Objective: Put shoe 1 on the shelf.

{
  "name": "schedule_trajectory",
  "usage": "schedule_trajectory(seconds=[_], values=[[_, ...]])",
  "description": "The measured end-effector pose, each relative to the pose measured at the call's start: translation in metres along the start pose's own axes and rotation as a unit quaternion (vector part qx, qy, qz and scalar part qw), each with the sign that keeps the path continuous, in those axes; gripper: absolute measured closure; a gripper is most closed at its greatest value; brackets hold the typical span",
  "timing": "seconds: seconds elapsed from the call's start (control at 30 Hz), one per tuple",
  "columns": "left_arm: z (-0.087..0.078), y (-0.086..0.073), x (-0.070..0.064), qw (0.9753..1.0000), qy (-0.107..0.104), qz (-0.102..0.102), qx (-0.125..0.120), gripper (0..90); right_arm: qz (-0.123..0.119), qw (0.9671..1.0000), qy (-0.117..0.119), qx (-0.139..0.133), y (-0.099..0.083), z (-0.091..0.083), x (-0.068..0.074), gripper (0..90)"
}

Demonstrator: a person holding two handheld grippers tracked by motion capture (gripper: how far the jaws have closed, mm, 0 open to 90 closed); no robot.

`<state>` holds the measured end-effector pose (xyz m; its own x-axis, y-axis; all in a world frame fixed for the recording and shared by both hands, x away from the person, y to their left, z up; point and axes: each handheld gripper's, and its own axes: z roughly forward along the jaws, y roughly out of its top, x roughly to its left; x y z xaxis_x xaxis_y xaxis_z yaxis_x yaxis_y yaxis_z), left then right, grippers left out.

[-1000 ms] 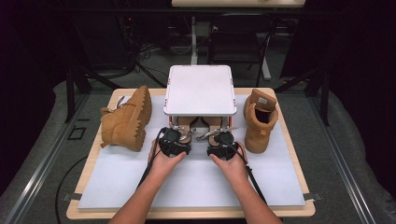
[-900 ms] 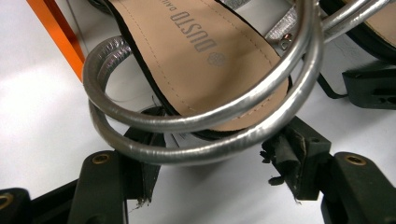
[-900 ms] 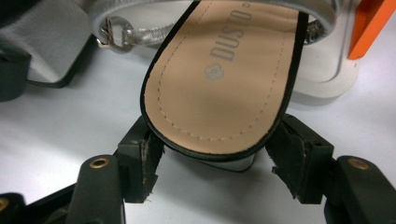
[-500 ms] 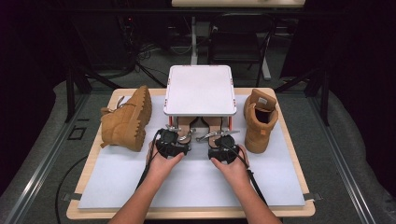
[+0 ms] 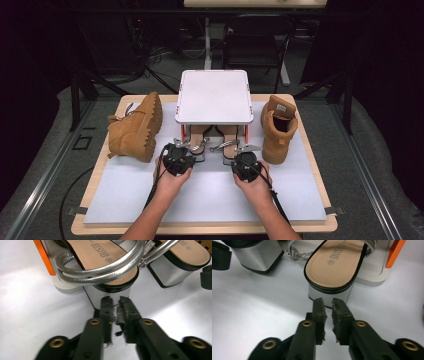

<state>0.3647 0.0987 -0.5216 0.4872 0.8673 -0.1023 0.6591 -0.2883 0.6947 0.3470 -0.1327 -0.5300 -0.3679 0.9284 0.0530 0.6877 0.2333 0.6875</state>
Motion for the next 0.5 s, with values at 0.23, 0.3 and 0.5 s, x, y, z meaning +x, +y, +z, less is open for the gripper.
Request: schedule_trajectory(seconds=[0.23, 0.3, 0.5], values=[[0.0032, 0.0011, -0.0004, 0.9999, -0.013, -0.007, -0.009, 89.7, 0.007, 0.9999, 0.010, 0.000, 0.0013, 0.0036, 0.0003, 88.7], [0.0039, 0.0017, -0.0008, 0.9999, -0.013, -0.004, -0.005, 89.7, 0.009, 0.9999, 0.015, -0.001, 0.0012, 0.0046, 0.0004, 88.9], [0.0036, 0.0028, -0.0017, 0.9999, -0.011, -0.005, -0.004, 89.7, 0.011, 0.9998, 0.016, -0.004, 0.0013, 0.0040, 0.0002, 89.4]])
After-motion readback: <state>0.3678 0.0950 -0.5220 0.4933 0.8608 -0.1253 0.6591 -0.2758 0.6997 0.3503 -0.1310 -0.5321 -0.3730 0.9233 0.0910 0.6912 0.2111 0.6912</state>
